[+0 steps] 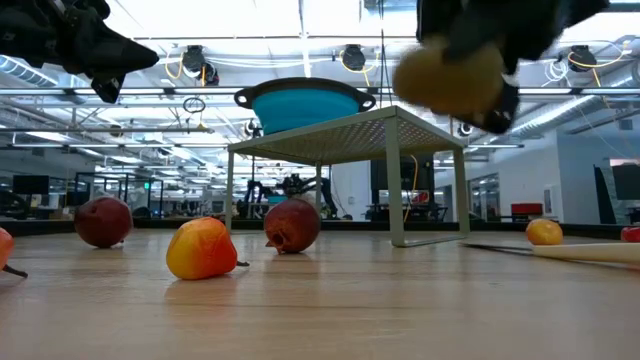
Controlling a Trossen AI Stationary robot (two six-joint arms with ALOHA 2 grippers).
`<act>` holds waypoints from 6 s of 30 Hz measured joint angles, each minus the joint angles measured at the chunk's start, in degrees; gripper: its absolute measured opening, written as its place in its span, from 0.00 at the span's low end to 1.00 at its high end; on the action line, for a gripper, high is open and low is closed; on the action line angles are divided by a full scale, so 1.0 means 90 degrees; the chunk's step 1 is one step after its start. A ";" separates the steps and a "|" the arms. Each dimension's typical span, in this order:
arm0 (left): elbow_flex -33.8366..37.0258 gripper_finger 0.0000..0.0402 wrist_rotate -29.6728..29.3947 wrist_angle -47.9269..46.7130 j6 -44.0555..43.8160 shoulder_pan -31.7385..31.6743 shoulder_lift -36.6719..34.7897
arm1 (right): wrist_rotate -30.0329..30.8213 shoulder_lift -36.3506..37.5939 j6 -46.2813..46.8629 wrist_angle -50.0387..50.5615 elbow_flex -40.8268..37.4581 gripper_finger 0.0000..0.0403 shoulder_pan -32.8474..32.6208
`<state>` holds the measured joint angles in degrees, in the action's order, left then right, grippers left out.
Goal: Pick & Place Fruit
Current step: Put the kiwi into the blue strainer bowl on the shelf
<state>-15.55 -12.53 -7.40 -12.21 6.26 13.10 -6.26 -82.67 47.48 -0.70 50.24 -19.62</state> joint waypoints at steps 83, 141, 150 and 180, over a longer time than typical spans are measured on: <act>0.0000 0.06 0.0015 -0.0010 -0.0860 -0.0002 0.0002 | 0.3238 0.0330 -0.7356 -0.3456 -0.0002 0.50 0.0376; 0.0000 0.06 -0.0150 -0.0063 -0.0794 0.0000 0.0002 | 0.1661 0.0937 -0.5690 0.0875 0.2281 0.51 0.3768; 0.0000 0.06 -0.0406 -0.0058 -0.0777 -0.0002 0.0002 | 0.0985 0.0284 -0.5644 -0.0215 0.2424 0.51 0.4416; 0.0000 0.06 -0.0520 -0.0056 -0.0656 -0.0001 0.0002 | 0.0165 -0.0581 -0.5015 0.0487 0.2900 0.51 0.4724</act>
<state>-15.55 -17.21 -7.90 -18.11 6.25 13.13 -4.78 -87.90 2.35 3.68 76.34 22.90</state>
